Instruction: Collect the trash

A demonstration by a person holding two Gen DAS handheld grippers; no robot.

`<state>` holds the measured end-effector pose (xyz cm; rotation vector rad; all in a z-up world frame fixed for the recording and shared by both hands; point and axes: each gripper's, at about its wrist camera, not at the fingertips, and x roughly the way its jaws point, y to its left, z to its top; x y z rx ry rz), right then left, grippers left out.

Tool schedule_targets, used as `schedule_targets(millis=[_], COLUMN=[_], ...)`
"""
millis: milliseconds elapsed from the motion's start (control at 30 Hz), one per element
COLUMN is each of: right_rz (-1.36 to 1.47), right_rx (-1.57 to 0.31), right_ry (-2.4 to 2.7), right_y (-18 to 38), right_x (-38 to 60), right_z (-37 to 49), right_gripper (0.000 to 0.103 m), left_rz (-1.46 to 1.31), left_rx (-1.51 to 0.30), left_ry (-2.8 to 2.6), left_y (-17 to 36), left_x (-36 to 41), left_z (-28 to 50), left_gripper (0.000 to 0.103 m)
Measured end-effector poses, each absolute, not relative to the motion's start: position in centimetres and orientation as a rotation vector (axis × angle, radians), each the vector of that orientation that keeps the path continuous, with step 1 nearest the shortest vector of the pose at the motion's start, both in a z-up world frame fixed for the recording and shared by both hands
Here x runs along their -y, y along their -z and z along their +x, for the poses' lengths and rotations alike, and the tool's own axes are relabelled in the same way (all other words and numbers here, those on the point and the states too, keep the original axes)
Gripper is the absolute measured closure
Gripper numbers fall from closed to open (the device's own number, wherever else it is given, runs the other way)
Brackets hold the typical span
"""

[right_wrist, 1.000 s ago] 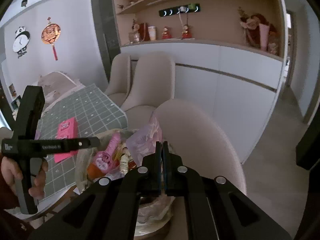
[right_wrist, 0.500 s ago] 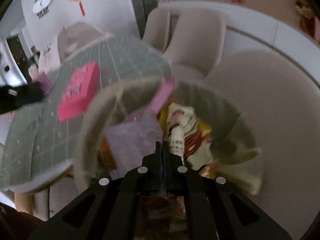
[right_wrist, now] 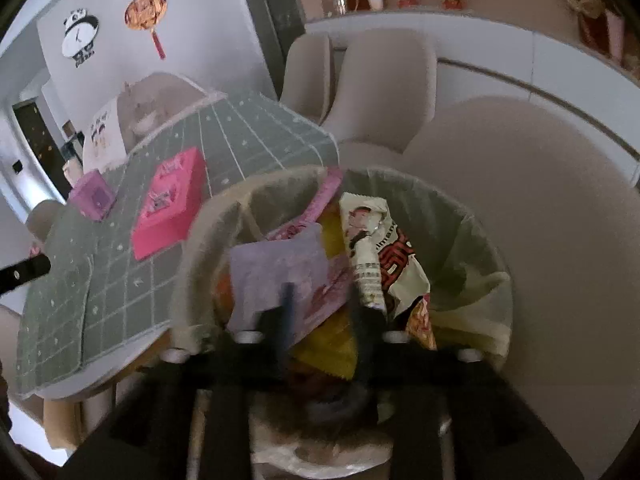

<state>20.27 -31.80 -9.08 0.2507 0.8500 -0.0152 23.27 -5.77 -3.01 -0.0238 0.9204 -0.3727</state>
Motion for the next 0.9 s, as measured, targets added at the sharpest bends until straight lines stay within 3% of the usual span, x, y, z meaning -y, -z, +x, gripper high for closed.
schedule_targets(millis=[433, 900], right_rz=[0.194, 0.134], right_rx=[-0.636, -0.604], right_ry=[0.096, 0.115], right_y=[-0.9, -2.5], right_x=[19.5, 7.8], right_z=[8.4, 1.0], right_gripper=[0.056, 0.049], left_rz=[0.102, 0.101], left_rx=[-0.73, -0.67], left_ry=[0.352, 0.31], left_y=[-1.9, -3.4], left_x=[-1.2, -7.6], left_z=[14.0, 6.8], left_gripper=[0.054, 0.054])
